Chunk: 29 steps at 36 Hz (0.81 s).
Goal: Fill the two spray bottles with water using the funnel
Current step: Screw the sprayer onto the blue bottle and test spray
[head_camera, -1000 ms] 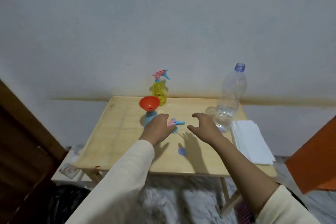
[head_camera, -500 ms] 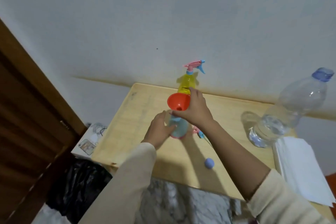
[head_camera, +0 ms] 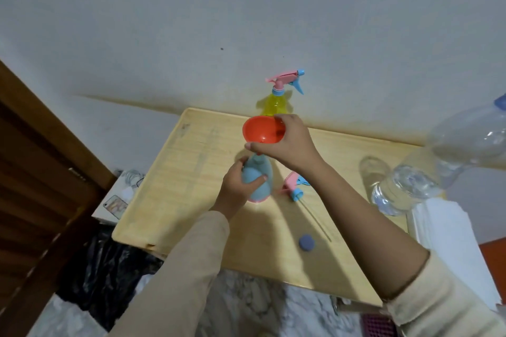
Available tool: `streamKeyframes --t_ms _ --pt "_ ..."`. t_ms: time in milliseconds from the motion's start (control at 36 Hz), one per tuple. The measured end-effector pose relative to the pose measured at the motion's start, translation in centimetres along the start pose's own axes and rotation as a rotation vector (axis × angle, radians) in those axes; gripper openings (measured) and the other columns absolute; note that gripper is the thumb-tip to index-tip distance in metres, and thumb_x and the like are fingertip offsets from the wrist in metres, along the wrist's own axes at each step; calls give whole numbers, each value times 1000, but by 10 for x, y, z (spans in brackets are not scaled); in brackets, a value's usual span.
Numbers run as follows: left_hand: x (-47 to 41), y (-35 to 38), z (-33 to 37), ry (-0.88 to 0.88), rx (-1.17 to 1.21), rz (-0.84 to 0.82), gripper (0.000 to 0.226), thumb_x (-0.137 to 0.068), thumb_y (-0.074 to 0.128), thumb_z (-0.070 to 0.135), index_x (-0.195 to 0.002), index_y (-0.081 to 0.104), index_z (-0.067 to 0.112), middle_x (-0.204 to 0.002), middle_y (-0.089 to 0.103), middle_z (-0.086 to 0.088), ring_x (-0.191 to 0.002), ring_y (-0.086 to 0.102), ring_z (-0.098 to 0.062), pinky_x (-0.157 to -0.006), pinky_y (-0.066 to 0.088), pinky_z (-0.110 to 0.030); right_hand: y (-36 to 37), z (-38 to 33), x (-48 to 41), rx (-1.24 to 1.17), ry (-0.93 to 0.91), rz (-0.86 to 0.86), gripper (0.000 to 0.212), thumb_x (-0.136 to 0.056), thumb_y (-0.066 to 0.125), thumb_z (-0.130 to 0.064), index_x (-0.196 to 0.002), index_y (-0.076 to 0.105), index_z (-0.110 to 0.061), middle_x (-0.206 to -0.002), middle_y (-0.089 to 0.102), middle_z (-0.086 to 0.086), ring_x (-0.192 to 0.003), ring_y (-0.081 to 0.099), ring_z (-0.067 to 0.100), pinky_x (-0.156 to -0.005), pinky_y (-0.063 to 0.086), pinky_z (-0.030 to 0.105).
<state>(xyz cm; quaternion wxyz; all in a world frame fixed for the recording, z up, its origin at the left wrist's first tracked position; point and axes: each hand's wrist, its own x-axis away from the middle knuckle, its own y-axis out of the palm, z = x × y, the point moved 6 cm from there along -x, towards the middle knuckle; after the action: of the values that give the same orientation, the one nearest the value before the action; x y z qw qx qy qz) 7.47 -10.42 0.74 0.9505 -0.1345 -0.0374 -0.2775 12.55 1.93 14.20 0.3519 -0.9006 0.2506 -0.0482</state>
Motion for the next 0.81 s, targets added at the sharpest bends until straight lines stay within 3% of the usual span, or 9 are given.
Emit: streamKeyframes --t_ms 167,306,361,444,528,806 --pt "-2 2 -3 43 -27 9 58 -68 73 37 -122 55 25 -117 60 3 -106 59 -15 -80 52 -23 -55 24 4 -109 101 160 69 -65 84 -37 -123 54 -13 -112 45 -2 -99 46 11 -82 37 22" --pt "-4 7 -11 37 -84 27 79 -65 71 43 -135 45 22 -127 54 0 -112 54 -20 -93 52 -43 -71 109 30 12 313 165 90 -52 84 -50 -124 52 -7 -127 47 9 -109 52 22 -81 39 24" --pt "-4 9 -14 43 -100 38 87 -61 70 52 -138 41 23 -130 52 1 -114 53 -21 -93 52 -45 -68 141 47 53 431 125 93 -59 86 -37 -135 43 -7 -135 34 13 -116 47 26 -91 42 28" --pt "-3 10 -18 61 -107 52 92 -59 68 57 -140 39 25 -132 50 0 -115 53 -23 -92 51 -48 -61 171 63 116 506 55 93 -63 86 -31 -139 37 -7 -134 32 16 -117 46 31 -96 42 35" --pt "-3 11 -18 89 -130 63 93 -61 67 58 -142 37 23 -134 49 -1 -118 52 -23 -95 49 -47 -55 185 68 170 538 -8 89 -65 84 -32 -137 38 -6 -133 32 17 -118 45 31 -91 38 30" --pt "-4 12 -22 92 -116 65 91 -65 70 60 -143 36 26 -137 48 2 -121 51 -20 -96 49 -46 -45 204 64 185 476 -6 87 -68 82 -29 -135 33 -5 -138 37 15 -123 40 28 -91 38 33"
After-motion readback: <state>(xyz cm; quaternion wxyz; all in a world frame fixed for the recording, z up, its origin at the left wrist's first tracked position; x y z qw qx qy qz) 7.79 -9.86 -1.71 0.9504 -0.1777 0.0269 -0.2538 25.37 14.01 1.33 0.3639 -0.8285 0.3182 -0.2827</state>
